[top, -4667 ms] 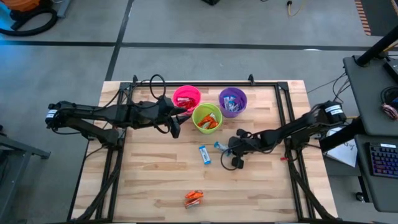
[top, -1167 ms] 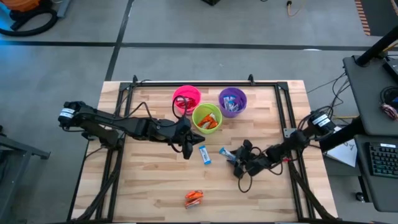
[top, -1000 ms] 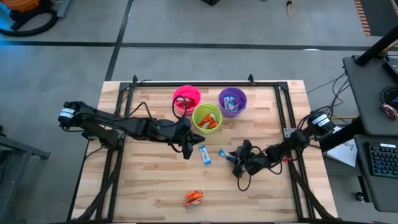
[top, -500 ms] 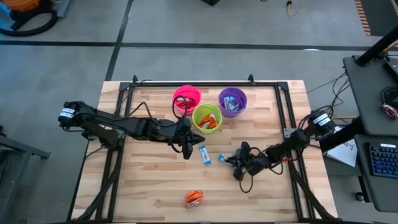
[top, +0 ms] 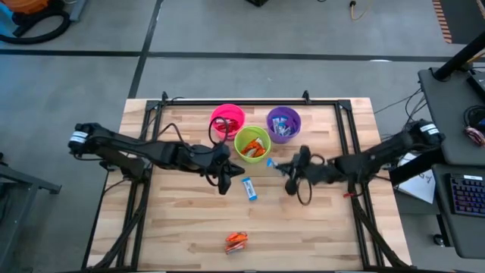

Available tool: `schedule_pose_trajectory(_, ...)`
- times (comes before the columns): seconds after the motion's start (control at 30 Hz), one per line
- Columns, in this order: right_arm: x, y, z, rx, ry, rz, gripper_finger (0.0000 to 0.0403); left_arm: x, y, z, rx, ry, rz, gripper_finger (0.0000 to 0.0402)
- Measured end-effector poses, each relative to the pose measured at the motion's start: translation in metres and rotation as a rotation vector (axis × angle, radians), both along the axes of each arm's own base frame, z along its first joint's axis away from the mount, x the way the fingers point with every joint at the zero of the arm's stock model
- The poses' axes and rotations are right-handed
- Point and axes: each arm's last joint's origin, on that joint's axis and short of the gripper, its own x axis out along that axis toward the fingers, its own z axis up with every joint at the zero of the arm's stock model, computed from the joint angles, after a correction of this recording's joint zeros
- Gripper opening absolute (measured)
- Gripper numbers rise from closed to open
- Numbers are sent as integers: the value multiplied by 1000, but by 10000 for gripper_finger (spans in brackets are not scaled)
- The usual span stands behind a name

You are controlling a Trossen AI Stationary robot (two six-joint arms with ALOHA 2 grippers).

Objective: Sort candy
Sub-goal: Put the blue candy into the violet bin

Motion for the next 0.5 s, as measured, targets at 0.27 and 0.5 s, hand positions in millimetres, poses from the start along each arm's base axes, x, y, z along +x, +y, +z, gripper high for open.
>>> schedule_pose_trajectory(0.27, 4, -73, 61, -70, 142, -270, 10, -17, -3, -6, -48, 165, -90, 0)
schedule_pose_trajectory(0.5, 5, -131, 75, 15, 274, -372, 10, -27, -14, -16, -57, 296, -106, 0)
